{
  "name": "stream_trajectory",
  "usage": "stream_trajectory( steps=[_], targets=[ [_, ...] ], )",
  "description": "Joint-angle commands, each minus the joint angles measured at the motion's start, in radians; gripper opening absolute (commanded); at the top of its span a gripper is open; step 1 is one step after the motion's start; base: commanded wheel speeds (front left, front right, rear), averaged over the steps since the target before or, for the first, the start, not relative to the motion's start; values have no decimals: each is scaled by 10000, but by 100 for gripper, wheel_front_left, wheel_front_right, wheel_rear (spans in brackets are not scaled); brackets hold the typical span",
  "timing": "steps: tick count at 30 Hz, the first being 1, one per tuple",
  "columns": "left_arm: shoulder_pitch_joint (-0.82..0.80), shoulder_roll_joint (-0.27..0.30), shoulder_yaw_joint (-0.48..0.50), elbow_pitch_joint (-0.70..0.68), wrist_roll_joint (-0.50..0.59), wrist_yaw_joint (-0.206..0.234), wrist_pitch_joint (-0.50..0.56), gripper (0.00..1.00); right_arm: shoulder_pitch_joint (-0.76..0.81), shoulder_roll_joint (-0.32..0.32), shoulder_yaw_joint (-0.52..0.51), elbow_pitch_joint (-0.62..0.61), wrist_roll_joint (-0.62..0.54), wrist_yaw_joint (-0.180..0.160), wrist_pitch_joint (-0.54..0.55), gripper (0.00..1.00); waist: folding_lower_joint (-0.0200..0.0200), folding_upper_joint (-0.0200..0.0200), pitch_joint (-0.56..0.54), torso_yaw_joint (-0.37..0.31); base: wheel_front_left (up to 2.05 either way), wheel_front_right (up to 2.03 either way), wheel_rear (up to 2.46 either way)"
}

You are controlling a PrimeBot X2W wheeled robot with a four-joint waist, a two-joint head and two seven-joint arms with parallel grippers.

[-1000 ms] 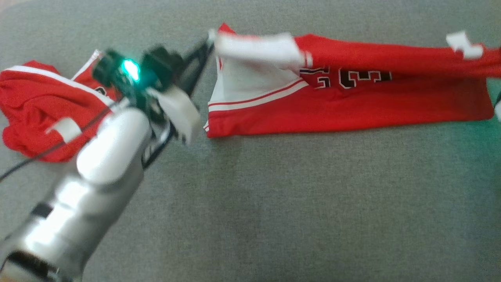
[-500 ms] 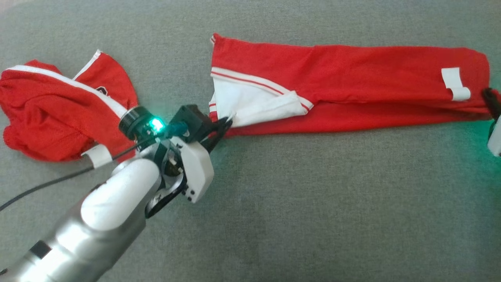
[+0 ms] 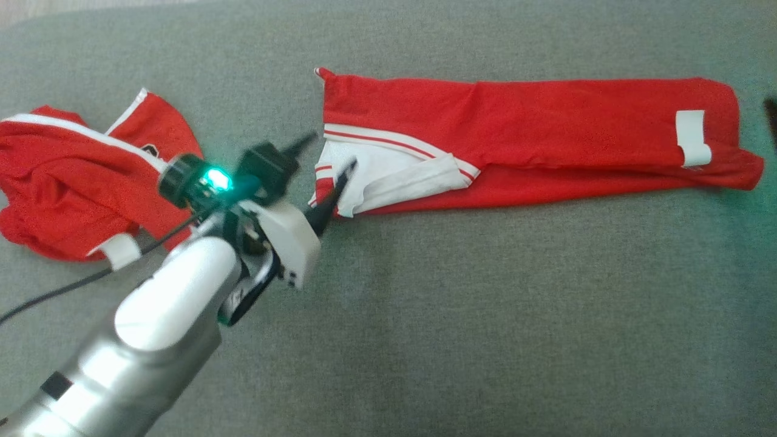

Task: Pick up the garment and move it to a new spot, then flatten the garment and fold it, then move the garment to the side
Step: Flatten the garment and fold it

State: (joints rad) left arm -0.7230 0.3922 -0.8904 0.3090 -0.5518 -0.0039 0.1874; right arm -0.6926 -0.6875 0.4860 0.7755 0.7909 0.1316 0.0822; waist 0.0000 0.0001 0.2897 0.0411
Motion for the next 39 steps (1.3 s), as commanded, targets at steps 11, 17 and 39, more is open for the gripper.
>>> stream_trajectory(
  steps=[11, 17, 39],
  targets=[
    [-68, -1062, 2525, 272, -311, 1885, -4129, 100, -371, 1748, -1689, -1703, -820, -9, -3279, 100, 0, -1, -1024, -173, 0, 0, 0],
    [1141, -1644, 3366, -25, 100, 2461, -4482, 100, 1226, 3705, -3421, -3352, -2510, -9, -3432, 100, 0, -1, -1371, -157, 0, 0, 0],
    [4057, -3367, 5976, -648, 2645, 1248, -4491, 100, 3661, 6270, -6185, -3748, -7050, -9, -2937, 100, 0, -1, -396, 178, 0, 0, 0]
  ],
)
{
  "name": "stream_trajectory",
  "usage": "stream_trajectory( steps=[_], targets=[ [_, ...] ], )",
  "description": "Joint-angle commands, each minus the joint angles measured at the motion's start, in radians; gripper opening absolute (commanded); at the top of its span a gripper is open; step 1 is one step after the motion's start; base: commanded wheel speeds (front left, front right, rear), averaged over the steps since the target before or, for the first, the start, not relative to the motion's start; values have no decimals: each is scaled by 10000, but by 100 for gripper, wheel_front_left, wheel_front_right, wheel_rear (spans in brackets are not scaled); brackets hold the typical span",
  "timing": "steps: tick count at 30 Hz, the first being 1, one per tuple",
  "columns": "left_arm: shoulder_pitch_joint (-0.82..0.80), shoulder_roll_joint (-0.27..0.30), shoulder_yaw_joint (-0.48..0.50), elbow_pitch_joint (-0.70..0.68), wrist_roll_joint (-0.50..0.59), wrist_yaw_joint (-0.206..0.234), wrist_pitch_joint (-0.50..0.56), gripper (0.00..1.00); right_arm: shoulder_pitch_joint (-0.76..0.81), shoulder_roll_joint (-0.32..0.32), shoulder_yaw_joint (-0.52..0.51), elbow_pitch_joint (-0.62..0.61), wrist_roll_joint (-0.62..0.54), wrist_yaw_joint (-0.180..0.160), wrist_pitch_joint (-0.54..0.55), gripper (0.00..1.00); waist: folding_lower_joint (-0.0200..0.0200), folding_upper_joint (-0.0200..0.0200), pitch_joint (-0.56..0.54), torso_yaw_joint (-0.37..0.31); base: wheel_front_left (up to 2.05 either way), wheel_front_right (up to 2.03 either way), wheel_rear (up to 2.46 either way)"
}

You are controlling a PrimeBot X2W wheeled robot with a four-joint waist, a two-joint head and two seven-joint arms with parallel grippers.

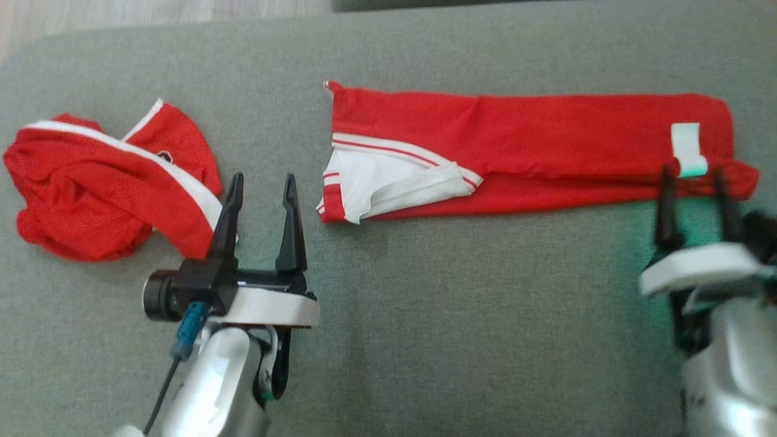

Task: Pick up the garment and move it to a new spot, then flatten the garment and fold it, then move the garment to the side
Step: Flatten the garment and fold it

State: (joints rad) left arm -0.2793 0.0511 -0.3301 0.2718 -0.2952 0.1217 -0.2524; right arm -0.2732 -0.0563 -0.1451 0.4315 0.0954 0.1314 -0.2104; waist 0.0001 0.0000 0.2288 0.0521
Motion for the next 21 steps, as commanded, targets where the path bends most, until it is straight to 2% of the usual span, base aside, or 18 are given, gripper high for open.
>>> stream_trajectory(
  steps=[1, 6, 11, 19, 20, 21],
  targets=[
    [-426, 32, 394, -262, 126, -57, -92, 100, -804, -40, -274, -66, -274, -7, 100, 100, -1, 0, 312, 88, 0, 0, 0],
    [-589, -1, 372, -252, 234, -203, -93, 100, -1990, 4, -2692, 1179, -1551, -7, 554, 100, -1, 0, 718, 216, 0, 0, 0],
    [-714, -5, 152, -285, 131, -183, -93, 100, -2770, 49, -4397, 2216, -2705, -7, 631, 100, -1, 0, 957, 314, 0, 0, 0],
    [-835, -7, 85, -312, 184, -127, -93, 100, -3704, 58, -5150, 4104, -3233, -7, 511, 100, -1, 0, 1269, 337, 0, 0, 0],
    [-871, -7, 101, -309, 202, -128, -93, 100, -3849, 58, -5188, 4426, -3370, -7, 485, 0, -1, 0, 1314, 327, 0, 0, 0],
    [-891, -7, 112, -302, 207, -128, -93, 100, -3895, 58, -5198, 4543, -3434, -7, 443, 0, -1, 0, 1321, 318, 0, 0, 0]
  ],
)
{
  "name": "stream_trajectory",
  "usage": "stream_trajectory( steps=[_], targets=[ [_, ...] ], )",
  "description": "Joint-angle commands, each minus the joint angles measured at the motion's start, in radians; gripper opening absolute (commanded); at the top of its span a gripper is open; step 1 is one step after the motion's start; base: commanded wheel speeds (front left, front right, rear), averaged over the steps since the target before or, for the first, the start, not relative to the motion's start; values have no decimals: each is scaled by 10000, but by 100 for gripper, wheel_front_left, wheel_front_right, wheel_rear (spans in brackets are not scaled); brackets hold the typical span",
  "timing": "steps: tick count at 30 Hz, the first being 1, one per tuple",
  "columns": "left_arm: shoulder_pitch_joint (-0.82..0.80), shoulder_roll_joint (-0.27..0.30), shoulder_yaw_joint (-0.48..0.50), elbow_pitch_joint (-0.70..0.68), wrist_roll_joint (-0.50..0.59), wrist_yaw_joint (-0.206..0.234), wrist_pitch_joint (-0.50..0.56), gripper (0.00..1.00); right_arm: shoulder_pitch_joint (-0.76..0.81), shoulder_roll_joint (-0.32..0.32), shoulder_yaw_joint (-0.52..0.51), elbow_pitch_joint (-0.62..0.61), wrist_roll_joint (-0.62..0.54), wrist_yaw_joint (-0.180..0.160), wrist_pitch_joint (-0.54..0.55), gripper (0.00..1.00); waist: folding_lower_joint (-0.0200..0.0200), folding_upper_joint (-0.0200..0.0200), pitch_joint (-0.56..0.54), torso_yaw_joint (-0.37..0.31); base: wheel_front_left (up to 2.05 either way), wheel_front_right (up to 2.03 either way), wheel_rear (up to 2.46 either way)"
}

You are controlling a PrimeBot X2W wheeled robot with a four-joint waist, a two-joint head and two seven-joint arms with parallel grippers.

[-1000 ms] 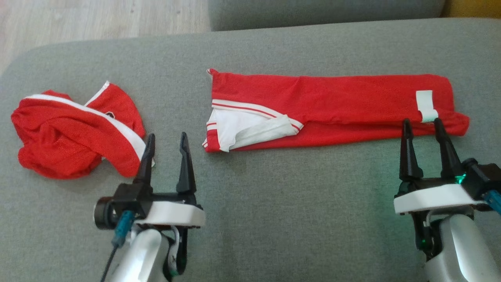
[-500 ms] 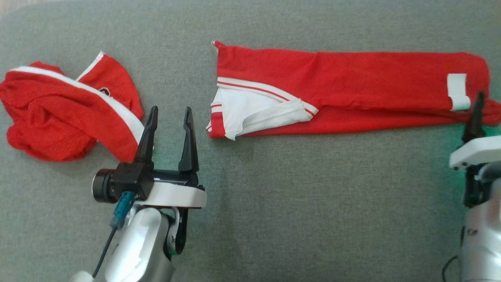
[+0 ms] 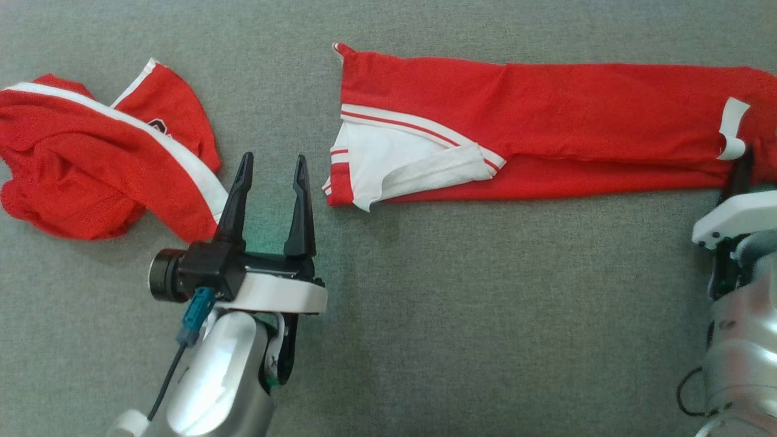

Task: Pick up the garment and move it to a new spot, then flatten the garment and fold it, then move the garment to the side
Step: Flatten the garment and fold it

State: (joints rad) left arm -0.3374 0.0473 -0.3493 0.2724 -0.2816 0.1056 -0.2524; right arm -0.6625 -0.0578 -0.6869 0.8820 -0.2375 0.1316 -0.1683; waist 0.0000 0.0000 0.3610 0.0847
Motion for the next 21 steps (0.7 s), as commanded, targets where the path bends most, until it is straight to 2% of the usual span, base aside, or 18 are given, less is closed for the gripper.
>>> stream_trajectory(
  steps=[1, 5, 9, 15, 21],
  targets=[
    [-324, 31, 320, -294, 75, 38, -93, 100, -36, 74, 191, 110, -162, -9, -37, 0, 0, 0, -9, -24, 0, 0, 0],
    [-307, 31, 445, -224, 105, 67, -93, 100, -56, -16, 5, -58, -525, -9, -294, 0, 0, 0, -185, -174, 0, 0, 0],
    [-283, 30, 526, -210, 100, 48, -93, 100, -33, -569, -367, -331, -595, -9, -302, 0, 0, 0, -418, -346, 0, 0, 0],
    [-316, 30, 451, -323, -83, 103, -93, 100, 304, -1740, -699, -874, -788, -9, 2, 0, 0, 0, -744, -371, 0, 0, 0],
    [-230, 30, 418, -308, -193, 140, -93, 100, 430, -2199, -555, -980, -587, -9, 27, 0, 0, 0, -1035, -260, 0, 0, 0]
  ],
)
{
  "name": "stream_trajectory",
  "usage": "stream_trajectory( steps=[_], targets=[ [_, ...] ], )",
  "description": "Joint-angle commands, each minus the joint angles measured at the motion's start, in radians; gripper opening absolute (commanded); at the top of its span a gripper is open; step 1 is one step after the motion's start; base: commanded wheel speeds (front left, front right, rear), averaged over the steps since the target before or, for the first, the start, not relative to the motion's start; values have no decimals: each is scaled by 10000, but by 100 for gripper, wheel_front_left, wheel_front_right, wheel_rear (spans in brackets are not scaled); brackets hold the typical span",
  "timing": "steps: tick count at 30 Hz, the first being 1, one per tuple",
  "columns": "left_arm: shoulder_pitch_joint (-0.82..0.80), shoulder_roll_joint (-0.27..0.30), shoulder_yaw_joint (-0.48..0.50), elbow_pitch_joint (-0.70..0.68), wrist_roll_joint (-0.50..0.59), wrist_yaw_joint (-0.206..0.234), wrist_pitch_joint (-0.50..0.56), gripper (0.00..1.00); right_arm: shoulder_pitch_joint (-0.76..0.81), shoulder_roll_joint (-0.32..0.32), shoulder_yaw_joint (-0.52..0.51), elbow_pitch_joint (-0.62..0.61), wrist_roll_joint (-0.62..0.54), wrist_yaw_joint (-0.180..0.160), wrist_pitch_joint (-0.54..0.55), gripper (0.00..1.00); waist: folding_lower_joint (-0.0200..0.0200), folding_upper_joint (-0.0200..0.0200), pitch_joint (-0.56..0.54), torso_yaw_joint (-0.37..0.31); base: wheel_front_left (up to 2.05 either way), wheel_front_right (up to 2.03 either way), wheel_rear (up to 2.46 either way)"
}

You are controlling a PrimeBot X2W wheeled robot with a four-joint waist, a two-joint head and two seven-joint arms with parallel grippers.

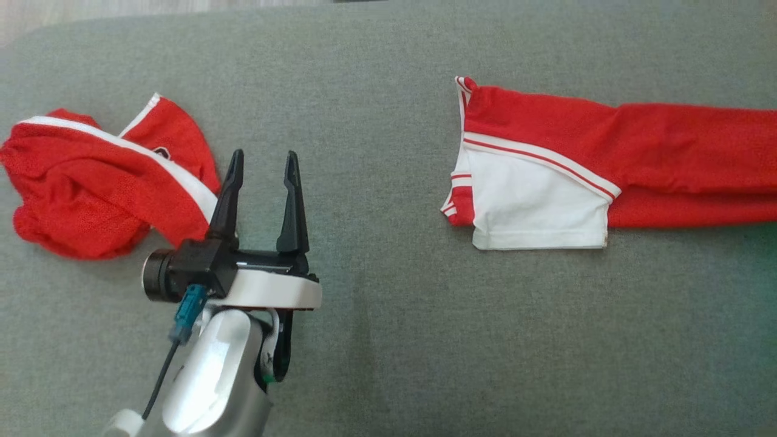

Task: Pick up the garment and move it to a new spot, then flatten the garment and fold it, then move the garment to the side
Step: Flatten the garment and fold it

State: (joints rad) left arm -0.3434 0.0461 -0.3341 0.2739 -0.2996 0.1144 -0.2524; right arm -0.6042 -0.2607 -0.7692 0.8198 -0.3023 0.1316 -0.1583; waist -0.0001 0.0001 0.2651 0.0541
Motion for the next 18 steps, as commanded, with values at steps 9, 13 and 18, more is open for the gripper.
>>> stream_trajectory(
  steps=[9, 13, 18],
  targets=[
    [118, 41, 303, -214, -94, 64, -93, 100, -190, 1224, 2186, -1217, 842, -9, -359, 0, 1, -1, -836, 215, 0, 0, 0],
    [235, 41, 312, -176, -92, 51, -93, 100, 22, 1840, 3618, -1794, 1356, -9, -298, 0, 1, -1, -1159, 323, 0, 0, 0],
    [322, 41, 271, -145, -82, 36, -93, 100, 478, 2088, 5840, -2223, 2329, -9, -93, 0, 1, -1, -1388, 520, 0, 0, 0]
  ],
)
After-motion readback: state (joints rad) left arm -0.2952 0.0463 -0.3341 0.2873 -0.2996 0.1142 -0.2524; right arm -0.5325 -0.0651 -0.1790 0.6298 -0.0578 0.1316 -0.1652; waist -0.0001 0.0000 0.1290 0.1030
